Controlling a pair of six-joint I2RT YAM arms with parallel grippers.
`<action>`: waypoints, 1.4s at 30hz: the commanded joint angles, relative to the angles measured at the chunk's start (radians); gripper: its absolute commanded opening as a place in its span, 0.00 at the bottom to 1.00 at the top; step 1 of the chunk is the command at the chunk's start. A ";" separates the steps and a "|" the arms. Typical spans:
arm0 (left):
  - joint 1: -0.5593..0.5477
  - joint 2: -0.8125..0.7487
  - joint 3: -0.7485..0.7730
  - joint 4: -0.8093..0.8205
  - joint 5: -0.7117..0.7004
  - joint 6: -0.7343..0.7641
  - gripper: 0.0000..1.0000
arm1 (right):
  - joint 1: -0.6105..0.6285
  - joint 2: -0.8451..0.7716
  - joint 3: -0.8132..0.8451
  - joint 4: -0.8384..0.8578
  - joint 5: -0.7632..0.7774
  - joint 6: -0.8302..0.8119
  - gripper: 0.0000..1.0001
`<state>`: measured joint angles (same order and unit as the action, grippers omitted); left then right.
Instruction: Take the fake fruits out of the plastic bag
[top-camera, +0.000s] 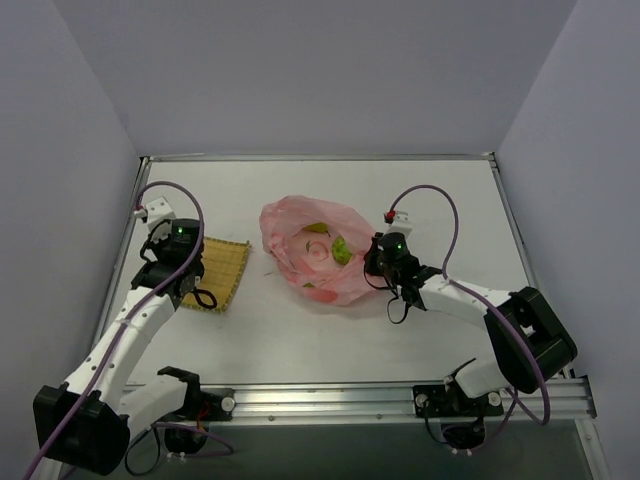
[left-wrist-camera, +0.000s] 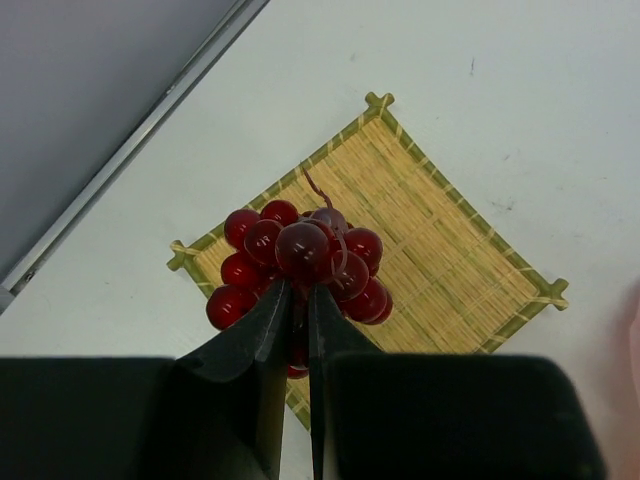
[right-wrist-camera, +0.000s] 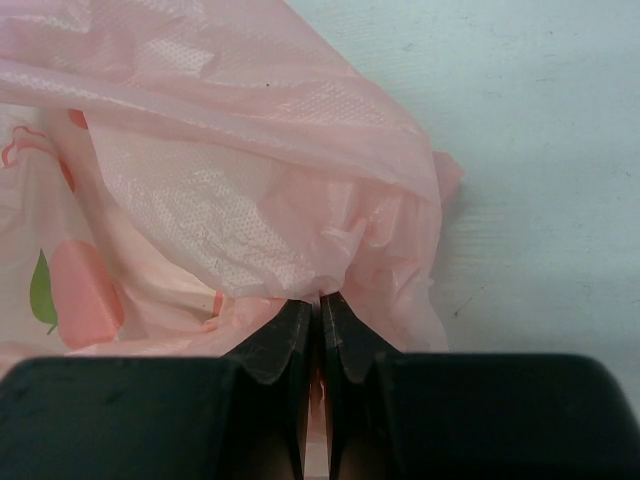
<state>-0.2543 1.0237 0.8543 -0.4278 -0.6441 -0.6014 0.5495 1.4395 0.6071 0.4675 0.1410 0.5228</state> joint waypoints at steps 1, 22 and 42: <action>0.021 -0.069 0.006 0.047 -0.026 0.011 0.02 | -0.002 -0.033 -0.004 0.019 0.005 0.005 0.03; 0.132 0.199 0.184 0.079 0.135 0.138 0.02 | 0.000 -0.056 -0.013 0.011 0.009 0.005 0.03; 0.052 0.487 0.192 0.277 0.245 0.114 0.19 | 0.004 -0.050 -0.013 0.016 0.022 0.005 0.03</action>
<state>-0.1989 1.5349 1.0176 -0.2085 -0.3977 -0.4644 0.5507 1.4185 0.6018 0.4671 0.1413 0.5259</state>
